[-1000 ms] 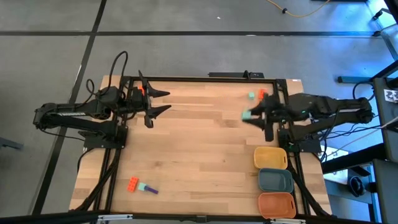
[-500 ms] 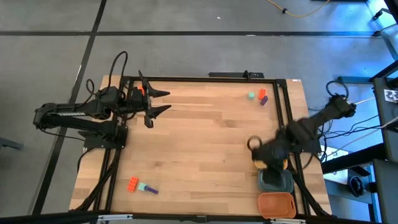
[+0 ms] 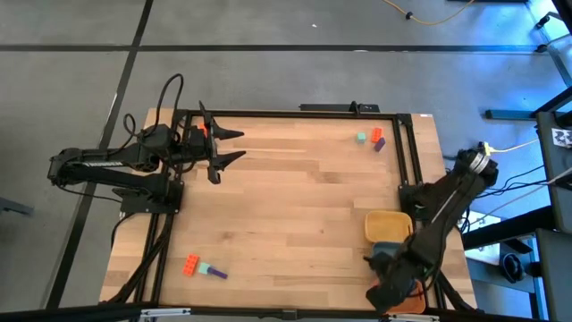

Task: Sort & place blocks by color
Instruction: Put the top left light blue block into the orange bin

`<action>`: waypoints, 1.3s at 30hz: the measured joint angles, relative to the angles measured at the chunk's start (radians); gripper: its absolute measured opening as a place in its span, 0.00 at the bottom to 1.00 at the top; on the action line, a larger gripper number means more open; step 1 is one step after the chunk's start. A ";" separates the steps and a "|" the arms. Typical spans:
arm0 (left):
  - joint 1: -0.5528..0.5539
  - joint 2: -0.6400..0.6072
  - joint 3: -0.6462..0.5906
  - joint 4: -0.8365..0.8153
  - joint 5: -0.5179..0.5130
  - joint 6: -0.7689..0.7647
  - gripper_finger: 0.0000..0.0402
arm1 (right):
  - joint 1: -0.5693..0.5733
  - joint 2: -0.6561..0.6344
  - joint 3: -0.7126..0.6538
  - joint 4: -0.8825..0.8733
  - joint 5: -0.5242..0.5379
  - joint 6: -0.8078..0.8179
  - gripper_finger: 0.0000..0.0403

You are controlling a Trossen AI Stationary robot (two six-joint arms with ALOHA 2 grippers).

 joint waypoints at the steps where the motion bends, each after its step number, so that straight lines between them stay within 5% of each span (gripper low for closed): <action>1: 0.000 0.000 0.000 0.000 -0.005 0.000 0.59 | 0.008 0.018 0.000 -0.001 0.009 0.027 0.36; 16: 0.000 -0.001 0.000 0.006 -0.044 0.000 0.59 | 0.074 0.202 0.000 -0.027 0.078 0.225 0.36; 39: 0.000 -0.001 0.000 0.062 -0.059 0.000 0.59 | 0.080 0.310 0.000 -0.024 0.097 0.228 0.36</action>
